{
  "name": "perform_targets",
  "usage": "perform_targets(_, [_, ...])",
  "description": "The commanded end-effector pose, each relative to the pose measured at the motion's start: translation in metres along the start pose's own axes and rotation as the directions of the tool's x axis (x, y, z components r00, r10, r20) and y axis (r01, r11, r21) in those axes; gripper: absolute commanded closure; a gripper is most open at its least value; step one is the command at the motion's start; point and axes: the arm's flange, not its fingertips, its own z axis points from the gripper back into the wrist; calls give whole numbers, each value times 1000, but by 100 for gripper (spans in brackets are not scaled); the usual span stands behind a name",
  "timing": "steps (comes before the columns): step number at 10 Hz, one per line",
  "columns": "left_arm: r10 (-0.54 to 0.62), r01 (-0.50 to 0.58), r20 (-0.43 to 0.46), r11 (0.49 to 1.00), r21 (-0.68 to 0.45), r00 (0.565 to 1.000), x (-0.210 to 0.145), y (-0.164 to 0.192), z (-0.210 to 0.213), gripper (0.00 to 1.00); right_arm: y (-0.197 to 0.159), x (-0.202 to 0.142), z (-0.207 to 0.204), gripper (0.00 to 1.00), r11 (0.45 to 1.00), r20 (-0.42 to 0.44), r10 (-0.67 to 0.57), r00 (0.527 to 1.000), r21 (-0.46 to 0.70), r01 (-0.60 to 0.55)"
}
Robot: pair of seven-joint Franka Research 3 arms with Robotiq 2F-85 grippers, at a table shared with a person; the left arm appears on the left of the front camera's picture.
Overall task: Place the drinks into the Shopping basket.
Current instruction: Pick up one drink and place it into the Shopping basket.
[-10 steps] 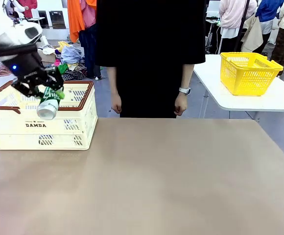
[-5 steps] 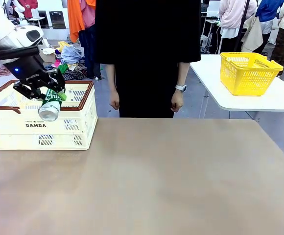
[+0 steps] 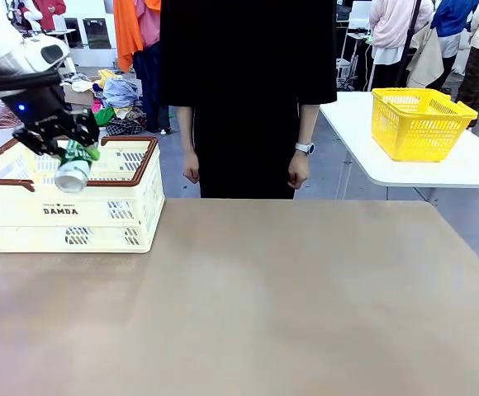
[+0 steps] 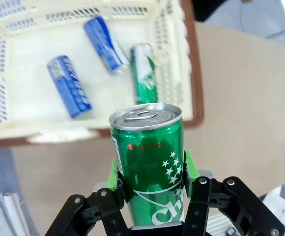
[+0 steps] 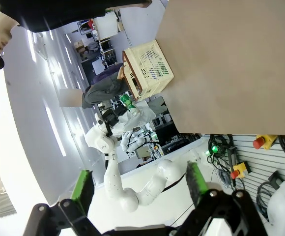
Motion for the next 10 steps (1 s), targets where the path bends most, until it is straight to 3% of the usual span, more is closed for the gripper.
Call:
perform_targets(1, [42,-44,30,997,61,999,56,16,5,100,1,-1,-3,0,1000,5,13,1000,13,-13])
perform_targets(2, [67,-67,-1,997,39,998,79,30,3,100,1,-1,-3,0,1000,5,13,1000,13,-13])
perform_targets(5, [154,-158,47,982,100,987,120,64,-28,100,1,-1,-3,0,1000,5,13,1000,13,-13])
perform_targets(7, [187,-195,77,975,111,979,130,88,-66,100,1,-1,-3,0,1000,5,13,1000,13,-13])
perform_targets(10, [348,-349,28,928,134,937,120,100,-101,100,1,-1,-3,0,1000,5,13,1000,13,-13])
